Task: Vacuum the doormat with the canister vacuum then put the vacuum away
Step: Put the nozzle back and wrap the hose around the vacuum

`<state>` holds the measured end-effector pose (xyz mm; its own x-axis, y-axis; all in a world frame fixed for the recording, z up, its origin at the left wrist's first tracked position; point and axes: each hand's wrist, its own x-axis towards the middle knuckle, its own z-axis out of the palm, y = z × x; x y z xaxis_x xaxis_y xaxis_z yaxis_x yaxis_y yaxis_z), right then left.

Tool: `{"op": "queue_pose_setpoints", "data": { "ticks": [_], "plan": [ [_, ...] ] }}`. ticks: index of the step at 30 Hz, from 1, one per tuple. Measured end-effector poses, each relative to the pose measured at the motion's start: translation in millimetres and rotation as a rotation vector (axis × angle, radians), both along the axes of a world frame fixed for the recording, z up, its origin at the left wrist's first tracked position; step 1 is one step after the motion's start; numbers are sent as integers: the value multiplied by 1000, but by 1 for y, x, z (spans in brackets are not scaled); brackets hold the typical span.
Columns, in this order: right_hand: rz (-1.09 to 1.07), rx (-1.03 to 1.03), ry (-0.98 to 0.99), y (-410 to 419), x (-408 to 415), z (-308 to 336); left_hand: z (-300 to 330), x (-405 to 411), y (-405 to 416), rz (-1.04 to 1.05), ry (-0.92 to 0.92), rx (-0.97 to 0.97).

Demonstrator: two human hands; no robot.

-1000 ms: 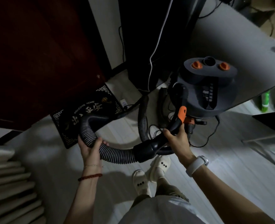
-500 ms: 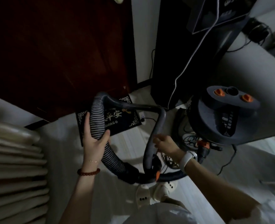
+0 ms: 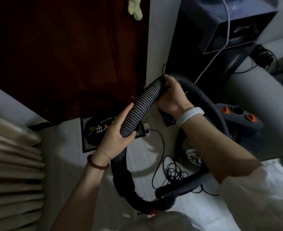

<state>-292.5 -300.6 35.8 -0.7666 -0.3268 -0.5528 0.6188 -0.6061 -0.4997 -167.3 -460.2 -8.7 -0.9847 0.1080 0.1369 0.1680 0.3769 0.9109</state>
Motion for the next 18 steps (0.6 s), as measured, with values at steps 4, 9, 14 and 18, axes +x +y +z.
{"op": "queue_pose_setpoints", "data": {
  "ticks": [4, 9, 14, 18],
  "plan": [
    [-49, 173, -79, 15, -15, 9, -3, -11, 10, -85, 116, -253],
    [-479, 315, 12, 48, 8, -9, -11, -28, 26, -97, 42, -376],
    [-686, 422, 52, 114, 30, -24, -26, -51, 81, -171, 2, -430],
    [-798, 393, 11, 183, 44, -25, -26, -72, 137, -319, 11, -398]
  ]
}}
